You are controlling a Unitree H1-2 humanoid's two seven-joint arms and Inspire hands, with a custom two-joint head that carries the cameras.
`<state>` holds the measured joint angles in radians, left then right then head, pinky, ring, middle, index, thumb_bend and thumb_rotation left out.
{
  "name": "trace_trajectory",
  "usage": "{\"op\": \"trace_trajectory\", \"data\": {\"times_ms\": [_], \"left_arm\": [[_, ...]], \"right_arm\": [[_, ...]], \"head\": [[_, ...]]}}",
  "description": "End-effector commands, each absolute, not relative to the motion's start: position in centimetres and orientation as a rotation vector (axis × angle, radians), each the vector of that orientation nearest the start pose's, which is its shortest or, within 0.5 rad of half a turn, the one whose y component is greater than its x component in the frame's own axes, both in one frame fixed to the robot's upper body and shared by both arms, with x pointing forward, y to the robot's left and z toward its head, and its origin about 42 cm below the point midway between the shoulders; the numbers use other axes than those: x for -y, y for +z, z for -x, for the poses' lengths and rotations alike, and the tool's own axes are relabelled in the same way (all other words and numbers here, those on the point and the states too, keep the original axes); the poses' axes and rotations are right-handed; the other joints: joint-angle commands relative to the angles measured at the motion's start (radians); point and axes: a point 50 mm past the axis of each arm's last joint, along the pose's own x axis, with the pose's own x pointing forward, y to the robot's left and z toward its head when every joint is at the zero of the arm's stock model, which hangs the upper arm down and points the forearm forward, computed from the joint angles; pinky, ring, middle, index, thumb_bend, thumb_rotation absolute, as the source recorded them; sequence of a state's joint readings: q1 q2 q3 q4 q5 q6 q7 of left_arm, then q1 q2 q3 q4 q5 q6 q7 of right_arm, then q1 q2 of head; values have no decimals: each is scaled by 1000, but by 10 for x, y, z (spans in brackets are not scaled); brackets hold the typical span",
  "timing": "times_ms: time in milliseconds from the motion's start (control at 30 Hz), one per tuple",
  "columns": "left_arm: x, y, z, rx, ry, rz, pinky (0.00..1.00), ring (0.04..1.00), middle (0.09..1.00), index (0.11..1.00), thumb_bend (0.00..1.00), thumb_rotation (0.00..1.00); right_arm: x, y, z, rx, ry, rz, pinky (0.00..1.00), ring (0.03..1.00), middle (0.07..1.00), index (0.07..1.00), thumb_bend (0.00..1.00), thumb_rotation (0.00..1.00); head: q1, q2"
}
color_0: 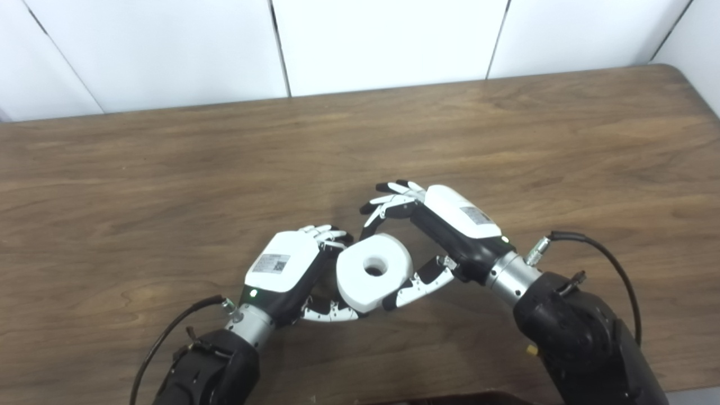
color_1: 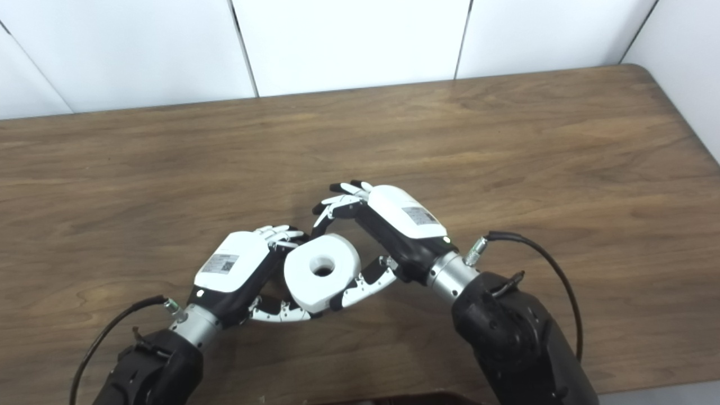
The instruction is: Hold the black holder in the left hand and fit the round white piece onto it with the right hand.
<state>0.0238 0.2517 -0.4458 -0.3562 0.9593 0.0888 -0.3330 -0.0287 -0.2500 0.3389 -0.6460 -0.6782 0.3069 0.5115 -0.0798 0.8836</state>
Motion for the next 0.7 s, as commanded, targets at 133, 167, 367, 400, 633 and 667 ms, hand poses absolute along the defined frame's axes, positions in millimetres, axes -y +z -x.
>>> {"op": "trace_trajectory", "data": {"times_ms": [133, 167, 367, 400, 633, 667], "left_arm": [[-151, 133, -233, 133, -632, -1194, 874, 886, 830, 490, 512, 64], [-151, 133, -233, 133, -632, -1193, 874, 886, 831, 490, 512, 64], [-150, 134, -233, 129, -634, -1198, 877, 889, 831, 490, 512, 64], [-150, 134, -233, 130, -633, -1198, 878, 889, 831, 490, 512, 64], [-151, 134, -232, 128, -634, -1191, 876, 884, 826, 490, 512, 62], [-152, 134, -232, 128, -635, -1192, 876, 884, 826, 490, 512, 62]], "right_arm": [[175, 233, -236, 211, 565, 935, 988, 958, 822, 489, 525, 150], [175, 233, -236, 205, 568, 942, 987, 960, 824, 490, 524, 152], [177, 231, -239, 162, 607, 979, 999, 996, 877, 684, 956, 365], [177, 231, -239, 154, 613, 985, 1000, 998, 881, 693, 969, 372], [175, 233, -236, 124, 629, 983, 995, 1000, 906, 850, 1000, 441], [174, 233, -236, 123, 629, 982, 994, 1000, 909, 865, 1000, 445]], "head": [[2, 0], [1, 1], [1, 0], [1, 0], [1, 6], [1, 6]]}}
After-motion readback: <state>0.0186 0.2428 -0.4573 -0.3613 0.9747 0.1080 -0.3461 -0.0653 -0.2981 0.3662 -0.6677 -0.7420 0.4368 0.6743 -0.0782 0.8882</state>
